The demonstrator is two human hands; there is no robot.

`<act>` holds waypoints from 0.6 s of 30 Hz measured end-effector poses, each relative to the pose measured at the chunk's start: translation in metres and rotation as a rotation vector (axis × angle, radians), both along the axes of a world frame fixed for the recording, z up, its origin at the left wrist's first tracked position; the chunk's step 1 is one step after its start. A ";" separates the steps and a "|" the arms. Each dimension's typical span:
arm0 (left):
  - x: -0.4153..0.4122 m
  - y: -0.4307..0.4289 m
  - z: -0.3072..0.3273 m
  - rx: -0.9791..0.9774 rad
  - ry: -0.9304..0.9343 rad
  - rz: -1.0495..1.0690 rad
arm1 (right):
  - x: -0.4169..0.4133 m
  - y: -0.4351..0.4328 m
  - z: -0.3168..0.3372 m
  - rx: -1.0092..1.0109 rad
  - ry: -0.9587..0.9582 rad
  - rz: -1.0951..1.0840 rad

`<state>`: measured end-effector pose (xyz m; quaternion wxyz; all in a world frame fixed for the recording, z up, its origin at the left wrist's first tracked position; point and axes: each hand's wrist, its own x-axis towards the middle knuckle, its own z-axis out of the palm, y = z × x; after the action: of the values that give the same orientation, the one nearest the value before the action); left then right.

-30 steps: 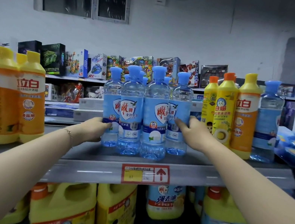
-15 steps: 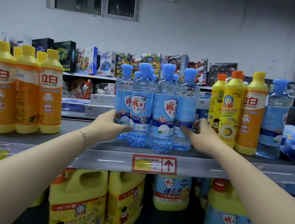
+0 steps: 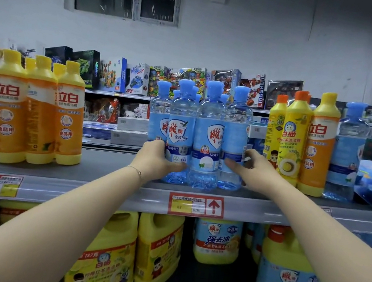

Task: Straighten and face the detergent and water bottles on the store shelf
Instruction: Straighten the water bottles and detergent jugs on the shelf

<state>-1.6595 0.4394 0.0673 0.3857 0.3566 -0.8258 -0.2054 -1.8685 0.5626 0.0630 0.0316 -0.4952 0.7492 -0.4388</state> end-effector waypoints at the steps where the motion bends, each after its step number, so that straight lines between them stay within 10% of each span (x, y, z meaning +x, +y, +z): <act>1: 0.001 -0.001 0.001 0.007 -0.002 -0.001 | 0.000 -0.001 0.000 -0.010 0.002 0.003; 18: 0.028 -0.018 0.012 0.165 0.105 -0.008 | 0.014 -0.008 0.003 -0.092 -0.199 0.117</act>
<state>-1.6318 0.4211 0.0798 0.3968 0.3727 -0.7862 -0.2927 -1.8546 0.5546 0.0665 0.1084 -0.4929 0.6912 -0.5172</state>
